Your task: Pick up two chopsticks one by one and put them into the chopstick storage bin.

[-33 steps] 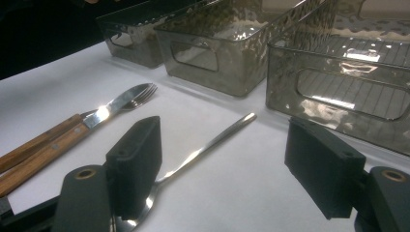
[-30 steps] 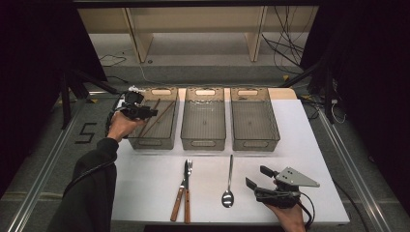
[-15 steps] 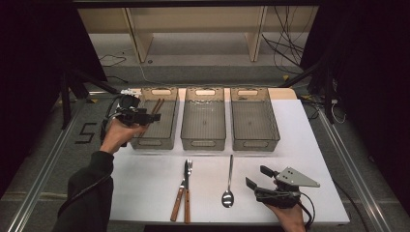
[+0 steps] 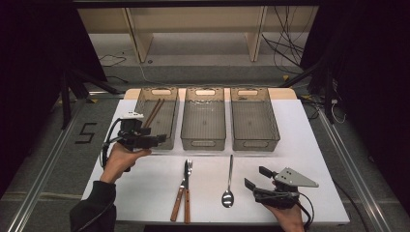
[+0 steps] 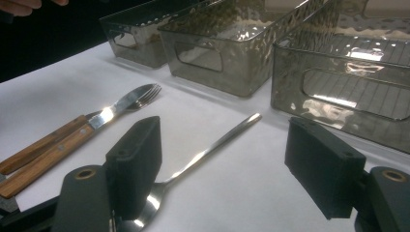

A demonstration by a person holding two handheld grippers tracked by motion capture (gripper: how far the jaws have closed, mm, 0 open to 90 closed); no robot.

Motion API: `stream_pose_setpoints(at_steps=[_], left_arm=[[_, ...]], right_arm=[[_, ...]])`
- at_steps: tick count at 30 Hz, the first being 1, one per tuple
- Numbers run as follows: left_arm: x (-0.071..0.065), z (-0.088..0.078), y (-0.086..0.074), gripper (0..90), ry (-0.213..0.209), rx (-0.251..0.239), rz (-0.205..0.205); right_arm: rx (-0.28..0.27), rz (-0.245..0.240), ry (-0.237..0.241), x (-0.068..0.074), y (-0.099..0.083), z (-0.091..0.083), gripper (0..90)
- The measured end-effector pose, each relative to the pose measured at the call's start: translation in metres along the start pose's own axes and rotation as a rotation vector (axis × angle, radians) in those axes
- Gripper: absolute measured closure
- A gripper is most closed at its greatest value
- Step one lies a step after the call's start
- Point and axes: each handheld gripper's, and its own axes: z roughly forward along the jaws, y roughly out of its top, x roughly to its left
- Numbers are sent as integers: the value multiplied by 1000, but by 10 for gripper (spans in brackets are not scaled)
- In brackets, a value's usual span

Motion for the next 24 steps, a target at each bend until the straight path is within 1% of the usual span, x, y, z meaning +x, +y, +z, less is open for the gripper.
stream_pose_setpoints(at_steps=[2, 4, 6, 8, 10, 11, 13, 17, 20, 22, 24], left_arm=[[-4, -2, -6, 241, -8, 1, 0], [-7, -3, -9, 234, -3, 8, 8], [-10, -7, -11, 232, -7, -3, 4], [-13, -10, -13, 231, -3, -7, 15], [-15, -13, -16, 229, -6, -13, 14], [-17, -13, -18, 228, -9, -14, 10], [-18, -13, -23, 225, -10, -6, 17], [-21, -10, -32, 221, -14, -1, 18], [-22, -10, -41, 220, -26, -17, 24], [-23, -11, -46, 220, -30, -28, 31], [-24, -14, -52, 219, -32, -59, 24]], right_arm=[[0, 0, 3, 1, 0, 0, 298], [2, 0, 6, 2, 0, 1, 297], [1, -2, 9, 3, 0, 1, 297], [-2, -2, 15, 5, 0, 1, 297], [3, -2, 20, 6, 0, 2, 297], [7, -3, 20, 6, 0, 2, 297], [8, -2, 25, 7, 0, 3, 297], [12, 3, 27, 10, 0, 4, 297], [28, -2, 19, 15, 1, 5, 296], [38, 5, 16, 18, 2, 7, 296], [50, 1, 10, 21, 2, 8, 295]])
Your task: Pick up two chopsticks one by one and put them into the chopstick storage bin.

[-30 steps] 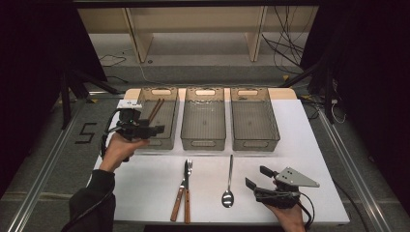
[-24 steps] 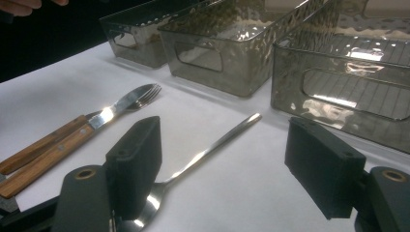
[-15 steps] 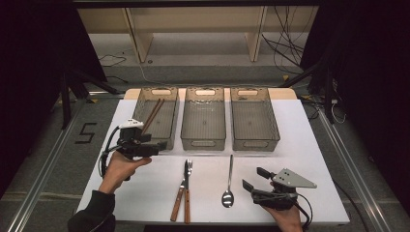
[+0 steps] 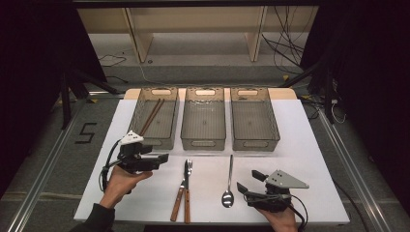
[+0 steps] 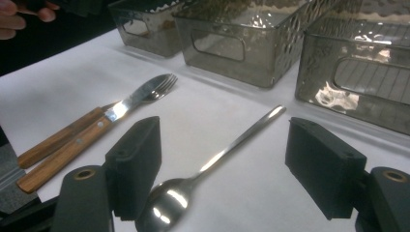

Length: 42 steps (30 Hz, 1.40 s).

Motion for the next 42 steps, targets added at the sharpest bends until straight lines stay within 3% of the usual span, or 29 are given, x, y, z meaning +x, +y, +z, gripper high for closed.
stream_pose_setpoints(at_steps=[5, 11, 20, 25, 30, 35, 42], left_arm=[[1, -5, -18, 214, -16, -65, -3], [1, -5, -38, 210, -27, -82, -18], [-8, -7, -46, 208, -23, -118, 30], [-9, -12, -51, 207, -25, -151, 23], [-10, -10, -59, 207, -7, -144, 20], [-12, -11, -64, 208, 3, -137, 20], [-13, -12, -70, 198, -2, -139, 16]], right_arm=[[43, 20, -15, 6, 1, 5, 293], [99, 14, -25, 15, 2, 12, 292], [158, 35, -13, 20, 0, 20, 292], [183, 42, 12, 21, -2, 22, 294], [220, 71, 24, 19, -6, 28, 302], [259, 69, 33, 24, -8, 34, 299], [285, 67, 0, 34, -11, 40, 266]])
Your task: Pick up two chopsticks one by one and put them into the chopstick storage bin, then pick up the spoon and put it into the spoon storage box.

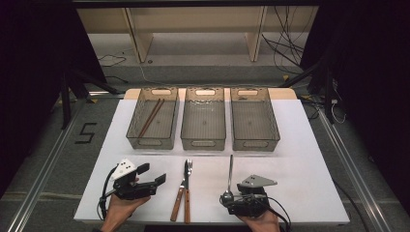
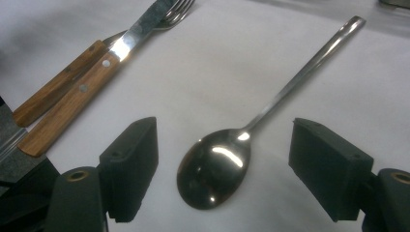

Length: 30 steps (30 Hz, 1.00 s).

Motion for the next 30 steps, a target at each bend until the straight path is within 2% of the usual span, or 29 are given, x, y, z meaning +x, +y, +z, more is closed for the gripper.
stream_pose_setpoints(at_steps=[5, 13, 20, 25, 28, 30], left_arm=[[0, -4, -3, 192, 8, -12, 4], [1, -6, -7, 191, 12, -12, 6], [-3, -2, -8, 191, 8, 8, 24], [-5, -2, -8, 191, 5, 8, 35], [-6, -1, -8, 191, 0, 12, 38], [-7, -1, -8, 191, -4, 15, 42]], right_arm=[[13, 0, -25, 8, -1, 5, 252], [39, -36, -88, 18, -3, 15, 238], [49, -45, -121, 19, -4, 18, 240], [57, -61, -152, 22, -5, 21, 255], [62, -95, -183, 24, -6, 21, 297], [62, -94, -187, 24, -6, 21, 303]])
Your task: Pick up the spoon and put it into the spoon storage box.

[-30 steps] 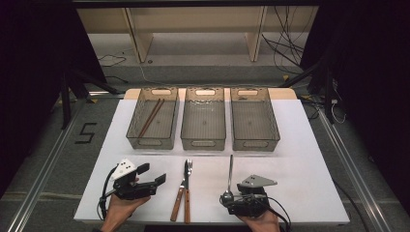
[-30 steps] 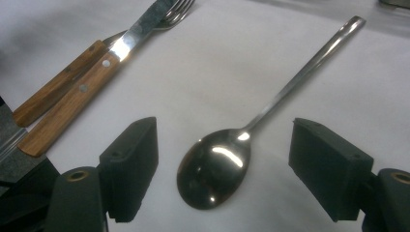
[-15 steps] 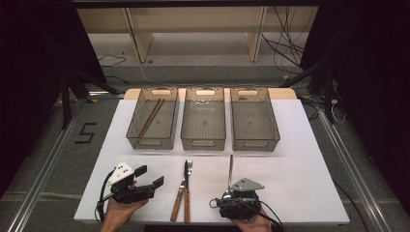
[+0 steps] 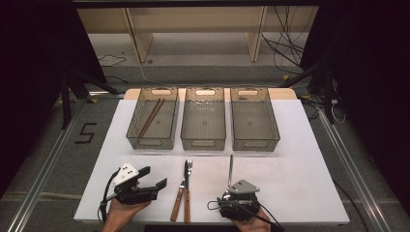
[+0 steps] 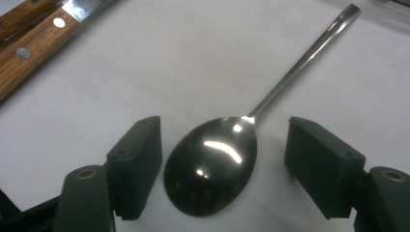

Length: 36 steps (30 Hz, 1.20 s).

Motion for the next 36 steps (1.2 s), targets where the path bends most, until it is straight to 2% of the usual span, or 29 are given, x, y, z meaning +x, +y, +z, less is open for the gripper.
stream_pose_setpoints(at_steps=[4, 14, 22, 31, 33, 36], left_arm=[[0, 0, -1, 191, -4, 3, 4], [-2, 1, -1, 191, -9, 6, 11], [-3, 1, -1, 194, -10, 15, 21], [-3, 1, -1, 196, -10, 18, 26], [-3, 1, -1, 197, -9, 17, 26], [-3, 1, -1, 198, -9, 18, 27]], right_arm=[[6, -2, -6, 0, 1, 0, 334], [12, 1, -10, -4, 1, -3, 478], [8, 35, -5, -8, 1, -4, 532], [6, 84, 27, -11, 0, -8, 588], [6, 101, 59, -11, 0, -8, 596], [6, 91, 63, -8, 0, -8, 604]])
